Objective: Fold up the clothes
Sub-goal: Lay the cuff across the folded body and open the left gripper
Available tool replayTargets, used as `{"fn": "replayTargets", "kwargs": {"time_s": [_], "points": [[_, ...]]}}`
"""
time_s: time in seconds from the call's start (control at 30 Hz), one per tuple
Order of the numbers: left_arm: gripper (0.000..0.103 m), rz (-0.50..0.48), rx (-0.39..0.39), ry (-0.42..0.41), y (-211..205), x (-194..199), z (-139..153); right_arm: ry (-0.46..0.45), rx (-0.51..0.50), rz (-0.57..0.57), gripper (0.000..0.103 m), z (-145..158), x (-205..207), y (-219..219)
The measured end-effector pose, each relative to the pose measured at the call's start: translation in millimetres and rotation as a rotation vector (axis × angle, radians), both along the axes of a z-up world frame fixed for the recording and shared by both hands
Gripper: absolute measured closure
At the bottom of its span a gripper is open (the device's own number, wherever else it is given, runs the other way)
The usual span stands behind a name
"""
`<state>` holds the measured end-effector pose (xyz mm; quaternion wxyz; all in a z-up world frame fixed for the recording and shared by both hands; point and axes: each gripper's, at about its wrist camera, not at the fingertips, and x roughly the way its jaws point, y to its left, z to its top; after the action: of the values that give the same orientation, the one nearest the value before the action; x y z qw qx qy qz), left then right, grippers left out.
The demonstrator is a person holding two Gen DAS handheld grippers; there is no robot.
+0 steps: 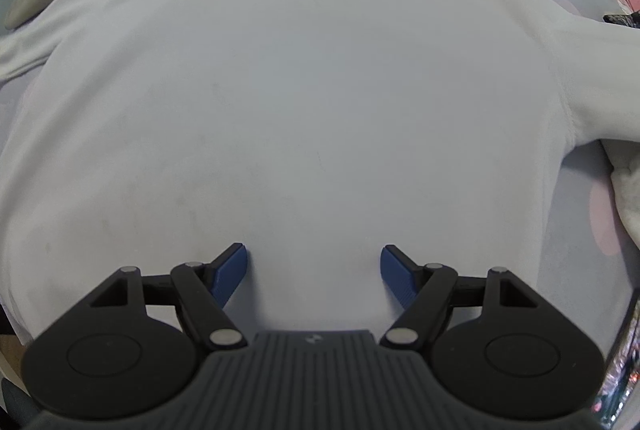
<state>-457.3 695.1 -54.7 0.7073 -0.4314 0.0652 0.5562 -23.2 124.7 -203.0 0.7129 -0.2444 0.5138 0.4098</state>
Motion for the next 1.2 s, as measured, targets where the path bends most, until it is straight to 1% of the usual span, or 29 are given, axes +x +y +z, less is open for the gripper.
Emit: {"fn": "replayTargets", "kwargs": {"time_s": [0.1, 0.17, 0.23, 0.33, 0.47, 0.57, 0.7, 0.8, 0.9, 1.1, 1.2], "points": [[0.099, -0.136, 0.088, -0.050, -30, 46, 39, 0.005, 0.002, 0.001, 0.027, 1, -6, 21], [0.099, -0.240, 0.147, -0.043, -57, 81, 62, 0.005, 0.007, -0.001, 0.027, 3, -8, 20], [0.099, -0.342, 0.194, -0.034, -87, 115, 77, -0.005, 0.013, -0.003, 0.027, 6, -9, 20], [0.099, -0.476, 0.244, -0.022, -135, 160, 89, -0.009, 0.030, -0.011, 0.027, 11, -10, 21], [0.099, -0.625, 0.265, -0.035, -188, 204, 86, -0.008, 0.057, -0.012, 0.027, 17, -14, 19], [0.099, -0.721, 0.277, -0.016, -223, 234, 73, -0.006, 0.069, -0.011, 0.027, 18, -18, 19], [0.099, -0.854, 0.244, 0.037, -259, 265, 40, -0.005, 0.082, -0.018, 0.027, 20, -15, 22], [0.099, -0.948, 0.219, 0.129, -282, 282, 10, -0.008, 0.081, -0.030, 0.027, 19, -13, 18], [0.099, -1.043, 0.230, 0.262, -307, 299, -18, -0.006, 0.076, -0.039, 0.027, 15, -12, 18], [0.099, -1.216, 0.226, 0.477, -368, 311, -72, 0.001, 0.053, -0.027, 0.027, 5, -13, 37], [0.099, -1.287, 0.197, 0.543, -390, 319, -95, 0.000, 0.045, -0.018, 0.027, 1, -15, 50]]}}
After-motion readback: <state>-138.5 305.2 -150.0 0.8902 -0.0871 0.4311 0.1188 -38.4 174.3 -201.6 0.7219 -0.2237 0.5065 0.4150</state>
